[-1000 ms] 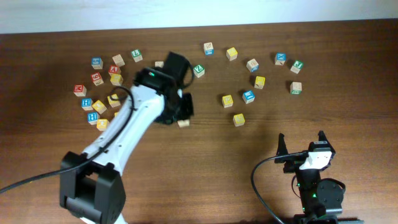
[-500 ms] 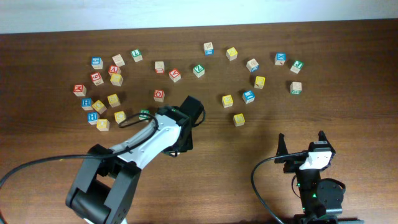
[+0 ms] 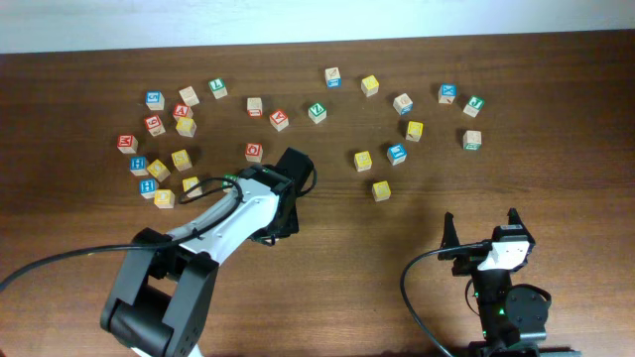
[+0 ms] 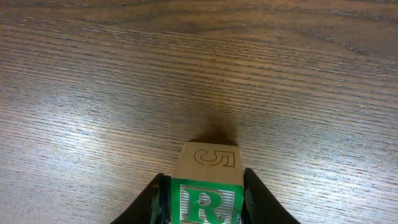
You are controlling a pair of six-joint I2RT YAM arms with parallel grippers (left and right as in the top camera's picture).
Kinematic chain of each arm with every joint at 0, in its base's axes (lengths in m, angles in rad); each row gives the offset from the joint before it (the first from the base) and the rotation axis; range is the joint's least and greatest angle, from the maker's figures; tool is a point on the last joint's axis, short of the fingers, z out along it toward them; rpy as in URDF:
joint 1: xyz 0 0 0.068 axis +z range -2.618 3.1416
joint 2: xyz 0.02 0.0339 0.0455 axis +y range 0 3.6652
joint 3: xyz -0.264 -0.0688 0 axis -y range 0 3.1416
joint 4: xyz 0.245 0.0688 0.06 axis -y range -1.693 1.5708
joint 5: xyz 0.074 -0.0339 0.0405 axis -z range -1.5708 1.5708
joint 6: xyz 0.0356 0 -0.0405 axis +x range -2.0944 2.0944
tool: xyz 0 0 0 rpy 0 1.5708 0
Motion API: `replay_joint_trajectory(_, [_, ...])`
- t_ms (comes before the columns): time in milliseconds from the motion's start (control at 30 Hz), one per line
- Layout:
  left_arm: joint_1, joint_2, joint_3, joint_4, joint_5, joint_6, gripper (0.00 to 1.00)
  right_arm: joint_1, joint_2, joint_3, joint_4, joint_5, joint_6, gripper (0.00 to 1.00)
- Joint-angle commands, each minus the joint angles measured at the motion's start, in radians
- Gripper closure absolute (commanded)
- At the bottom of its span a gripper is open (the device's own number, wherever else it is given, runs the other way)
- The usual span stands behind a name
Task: Spell out RSS
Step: 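Carry the green R block to the open front-center area and release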
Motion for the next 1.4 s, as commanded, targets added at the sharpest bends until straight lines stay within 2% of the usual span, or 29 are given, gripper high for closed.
replay_joint_trajectory(0, [0.001, -0.010, 0.005, -0.009, -0.018, -0.005, 0.72, 0.005, -0.006, -0.007, -0.004, 0.005, 0.004, 0.02])
replay_joint_trajectory(167, [0.001, -0.010, 0.005, -0.005, -0.019, 0.059, 0.72, 0.005, -0.006, -0.007, -0.004, 0.005, 0.004, 0.02])
replay_joint_trajectory(367, [0.001, -0.010, 0.005, -0.002, -0.018, 0.059, 0.69, 0.005, -0.006, -0.007, -0.004, 0.005, 0.004, 0.02])
replay_joint_trajectory(500, [0.001, -0.010, 0.047, -0.037, -0.002, 0.059, 0.58, 0.005, -0.006, -0.007, -0.004, 0.005, 0.004, 0.02])
replay_joint_trajectory(567, [0.001, -0.010, 0.101, -0.075, 0.005, 0.059, 0.57, 0.005, -0.006, -0.007, -0.004, 0.005, 0.004, 0.02])
replay_joint_trajectory(633, [0.012, -0.013, 0.200, -0.130, 0.005, 0.065, 0.52, 0.005, -0.006, -0.007, -0.004, 0.005, 0.004, 0.02])
replay_joint_trajectory(733, [0.066, -0.016, 0.414, -0.266, 0.005, 0.071, 0.50, 0.005, -0.006, -0.007, -0.004, 0.005, 0.004, 0.01])
replay_joint_trajectory(767, [0.099, -0.016, 0.488, -0.295, 0.005, 0.071, 0.22, 0.005, -0.006, -0.007, -0.004, 0.005, 0.004, 0.02])
replay_joint_trajectory(833, [0.187, -0.016, 0.576, -0.313, 0.005, 0.071, 0.18, 0.005, -0.006, -0.007, -0.004, 0.005, 0.004, 0.02])
replay_joint_trajectory(867, [0.243, -0.016, 0.584, -0.313, 0.005, 0.070, 0.04, 0.005, -0.006, -0.007, -0.004, 0.005, 0.004, 0.02])
replay_joint_trajectory(900, [0.276, -0.015, 0.584, -0.317, 0.005, 0.070, 0.01, 0.006, -0.006, -0.007, -0.004, 0.005, 0.004, 0.02])
replay_joint_trajectory(1033, [0.456, -0.006, 0.558, -0.362, -0.006, 0.070, 0.01, 0.005, -0.006, -0.007, -0.004, 0.005, 0.004, 0.02])
replay_joint_trajectory(1133, [0.524, -0.006, 0.536, -0.362, -0.003, 0.070, 0.01, 0.005, -0.006, -0.007, -0.004, 0.005, 0.004, 0.02])
replay_joint_trajectory(1367, [0.537, -0.005, 0.536, -0.362, 0.008, 0.070, 0.01, 0.006, -0.006, -0.007, -0.004, 0.005, 0.004, 0.02])
